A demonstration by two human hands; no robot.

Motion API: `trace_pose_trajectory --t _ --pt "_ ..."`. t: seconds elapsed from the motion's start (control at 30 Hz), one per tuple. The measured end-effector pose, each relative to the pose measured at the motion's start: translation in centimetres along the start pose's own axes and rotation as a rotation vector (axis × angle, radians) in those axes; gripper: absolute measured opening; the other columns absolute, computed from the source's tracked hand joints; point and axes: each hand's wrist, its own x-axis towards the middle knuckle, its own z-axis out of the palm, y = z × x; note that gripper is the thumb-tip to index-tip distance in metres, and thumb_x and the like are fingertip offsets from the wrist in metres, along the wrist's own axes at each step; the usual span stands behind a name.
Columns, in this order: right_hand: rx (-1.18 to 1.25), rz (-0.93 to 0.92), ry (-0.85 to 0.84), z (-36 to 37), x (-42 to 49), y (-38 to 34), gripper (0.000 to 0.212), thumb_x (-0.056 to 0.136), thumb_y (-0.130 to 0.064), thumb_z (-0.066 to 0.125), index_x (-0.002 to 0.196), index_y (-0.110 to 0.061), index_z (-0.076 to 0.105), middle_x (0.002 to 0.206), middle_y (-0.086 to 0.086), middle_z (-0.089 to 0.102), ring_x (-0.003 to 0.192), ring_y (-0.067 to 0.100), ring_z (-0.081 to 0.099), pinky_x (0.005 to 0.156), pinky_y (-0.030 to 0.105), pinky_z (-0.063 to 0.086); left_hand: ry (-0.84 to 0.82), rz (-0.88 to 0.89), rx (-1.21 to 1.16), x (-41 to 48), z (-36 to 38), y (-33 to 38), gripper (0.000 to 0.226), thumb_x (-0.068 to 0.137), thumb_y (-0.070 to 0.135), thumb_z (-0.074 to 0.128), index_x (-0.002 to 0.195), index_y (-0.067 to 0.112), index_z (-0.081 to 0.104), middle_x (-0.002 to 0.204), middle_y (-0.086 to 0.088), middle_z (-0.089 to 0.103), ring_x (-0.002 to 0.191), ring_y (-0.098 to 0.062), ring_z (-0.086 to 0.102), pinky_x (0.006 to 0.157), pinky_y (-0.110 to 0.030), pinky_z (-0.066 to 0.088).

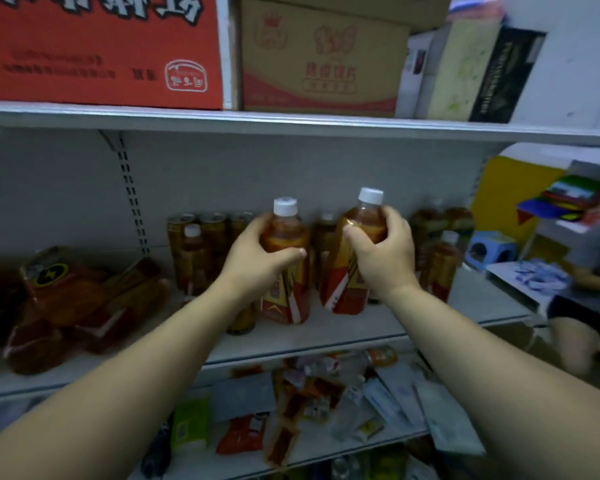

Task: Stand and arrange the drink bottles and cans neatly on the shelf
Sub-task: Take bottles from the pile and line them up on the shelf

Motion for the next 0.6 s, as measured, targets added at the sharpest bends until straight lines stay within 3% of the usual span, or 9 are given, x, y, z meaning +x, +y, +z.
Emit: trace_pose_trajectory --t 0.07,0.1,0.17,0.23,0.4,0.6 --pt "-0.056 0.014 0.012 -4.1 -0.2 1.7 0.047 0.082 -0.029 0.073 0.124 -0.017 0.055 0.110 -0.003 0.044 0.097 0.008 0.046 0.076 0.003 0.030 -0.026 -0.035 -0.030 -0.8 4.3 0.4 0.064 0.074 0.018 0.079 0.130 0.019 0.050 0.106 0.008 0.062 0.096 -0.006 0.061 0.081 -0.019 0.047" --pt "-0.080 0.020 0.017 -6.0 -0.4 2.6 0.050 0.082 -0.029 0.073 0.127 -0.020 0.054 0.112 -0.004 0.043 0.097 0.007 0.044 0.079 0.003 0.029 -0.042 -0.054 -0.047 -1.1 6.5 0.5 0.063 0.073 0.017 0.080 0.129 0.018 0.051 0.105 0.008 0.063 0.097 -0.009 0.061 0.084 -0.023 0.048" --pt "-0.122 0.037 0.007 -9.6 -0.6 4.7 0.058 0.082 -0.033 0.073 0.134 -0.023 0.049 0.116 -0.005 0.042 0.105 0.010 0.046 0.091 0.017 0.034 -0.074 -0.089 -0.072 -1.7 10.6 0.7 0.064 0.072 0.015 0.080 0.128 0.022 0.050 0.101 0.013 0.062 0.096 -0.009 0.062 0.086 -0.027 0.049" --pt "-0.147 0.077 0.003 -12.8 -0.6 6.7 0.061 0.082 -0.035 0.072 0.137 -0.024 0.046 0.118 -0.006 0.040 0.106 0.010 0.045 0.091 0.025 0.036 -0.096 -0.122 -0.084 -2.2 14.3 1.0 0.065 0.071 0.015 0.081 0.127 0.025 0.049 0.101 0.013 0.061 0.097 -0.010 0.061 0.086 -0.030 0.049" --pt "-0.202 0.170 0.020 -18.7 0.6 10.7 0.062 0.085 -0.034 0.071 0.140 -0.024 0.043 0.117 -0.007 0.037 0.107 0.010 0.042 0.091 0.026 0.034 -0.170 -0.187 -0.066 -1.8 21.0 1.3 0.061 0.072 0.014 0.080 0.122 0.028 0.048 0.097 0.016 0.058 0.091 -0.008 0.058 0.084 -0.030 0.048" --pt "-0.202 0.242 0.037 -20.8 5.0 15.7 0.057 0.083 -0.032 0.073 0.134 -0.025 0.047 0.115 -0.007 0.041 0.107 0.012 0.045 0.096 0.032 0.039 -0.222 -0.191 -0.036 1.5 26.4 0.2 0.057 0.073 0.016 0.079 0.114 0.035 0.045 0.099 0.016 0.058 0.095 -0.009 0.058 0.083 -0.029 0.047"
